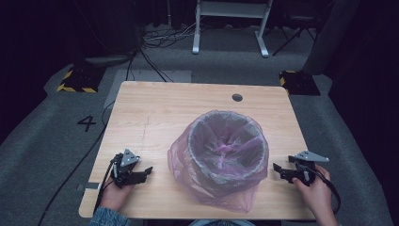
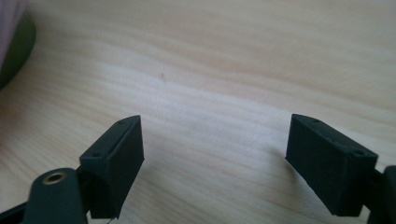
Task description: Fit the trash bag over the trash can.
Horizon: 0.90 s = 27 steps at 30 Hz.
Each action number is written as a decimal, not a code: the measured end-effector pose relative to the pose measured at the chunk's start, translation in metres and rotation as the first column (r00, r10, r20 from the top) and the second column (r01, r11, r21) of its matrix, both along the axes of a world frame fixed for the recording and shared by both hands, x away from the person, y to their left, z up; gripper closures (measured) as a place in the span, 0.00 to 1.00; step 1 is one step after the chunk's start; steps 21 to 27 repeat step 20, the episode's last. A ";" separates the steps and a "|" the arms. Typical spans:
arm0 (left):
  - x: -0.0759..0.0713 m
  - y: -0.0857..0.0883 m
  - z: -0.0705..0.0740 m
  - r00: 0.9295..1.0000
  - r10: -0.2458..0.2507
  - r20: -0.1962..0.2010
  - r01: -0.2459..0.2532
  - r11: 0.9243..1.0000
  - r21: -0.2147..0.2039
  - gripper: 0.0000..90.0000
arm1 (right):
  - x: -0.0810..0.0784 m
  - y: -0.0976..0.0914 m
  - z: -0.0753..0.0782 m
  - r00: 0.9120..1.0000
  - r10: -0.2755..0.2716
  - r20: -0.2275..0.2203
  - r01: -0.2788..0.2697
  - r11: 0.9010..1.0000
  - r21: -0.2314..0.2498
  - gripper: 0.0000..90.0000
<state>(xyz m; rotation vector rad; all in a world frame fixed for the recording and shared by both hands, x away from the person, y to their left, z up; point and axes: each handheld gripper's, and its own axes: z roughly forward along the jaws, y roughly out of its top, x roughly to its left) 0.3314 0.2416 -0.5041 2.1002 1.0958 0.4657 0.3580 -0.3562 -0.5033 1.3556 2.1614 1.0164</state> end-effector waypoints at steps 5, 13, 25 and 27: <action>0.000 0.000 0.000 1.000 0.000 0.000 0.000 1.000 0.000 0.34 | 0.007 0.004 -0.001 1.000 -0.007 0.007 0.007 0.999 -0.051 0.16; 0.004 0.000 0.000 1.000 -0.001 0.001 0.001 1.000 0.003 0.32 | 0.023 0.006 -0.002 1.000 -0.006 -0.030 0.004 0.997 -0.073 0.00; 0.008 0.001 0.000 1.000 0.004 0.000 -0.004 1.000 0.000 0.32 | 0.027 0.005 -0.002 0.999 0.022 -0.029 -0.024 0.997 -0.073 0.00; 0.008 0.001 0.000 1.000 0.004 0.000 -0.004 1.000 0.000 0.32 | 0.027 0.005 -0.002 0.999 0.022 -0.029 -0.024 0.997 -0.073 0.00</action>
